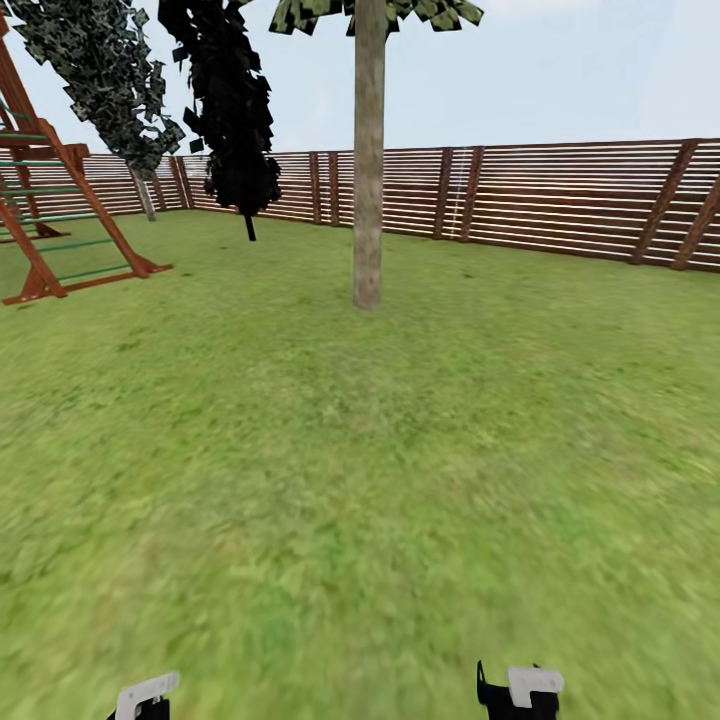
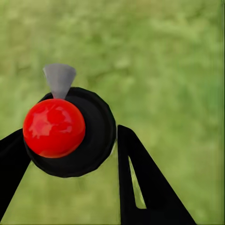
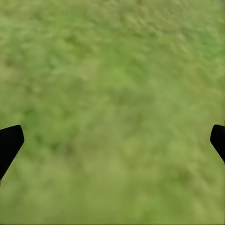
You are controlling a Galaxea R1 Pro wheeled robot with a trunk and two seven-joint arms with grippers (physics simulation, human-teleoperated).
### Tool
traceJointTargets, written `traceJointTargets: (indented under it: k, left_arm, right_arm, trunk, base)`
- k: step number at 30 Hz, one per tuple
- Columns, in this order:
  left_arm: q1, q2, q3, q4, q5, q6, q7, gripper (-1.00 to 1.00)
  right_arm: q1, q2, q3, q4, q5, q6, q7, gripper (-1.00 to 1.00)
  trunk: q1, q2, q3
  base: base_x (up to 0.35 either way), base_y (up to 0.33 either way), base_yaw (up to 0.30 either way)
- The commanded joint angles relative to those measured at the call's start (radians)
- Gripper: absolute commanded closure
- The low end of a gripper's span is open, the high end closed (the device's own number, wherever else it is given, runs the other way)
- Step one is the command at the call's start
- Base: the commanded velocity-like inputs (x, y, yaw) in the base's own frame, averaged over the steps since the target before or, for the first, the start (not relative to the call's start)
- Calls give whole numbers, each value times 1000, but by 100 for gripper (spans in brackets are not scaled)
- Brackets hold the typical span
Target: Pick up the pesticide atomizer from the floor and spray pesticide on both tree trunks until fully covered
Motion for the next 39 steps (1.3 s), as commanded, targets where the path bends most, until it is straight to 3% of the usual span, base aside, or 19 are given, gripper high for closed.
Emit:
traceJointTargets:
  k: [1,39]
  left_arm:
    - [0,0,-8,0,3,-2,5,100]
    - [1,3,-8,0,3,-3,5,100]
  right_arm:
    - [-1,0,8,1,-1,-1,-8,-100]
    - [-1,0,8,-1,-1,-1,-7,-100]
  trunk:
    - [0,0,-1]
    - [0,0,-1]
  base:
    - [345,0,0]
    - [345,0,-5]
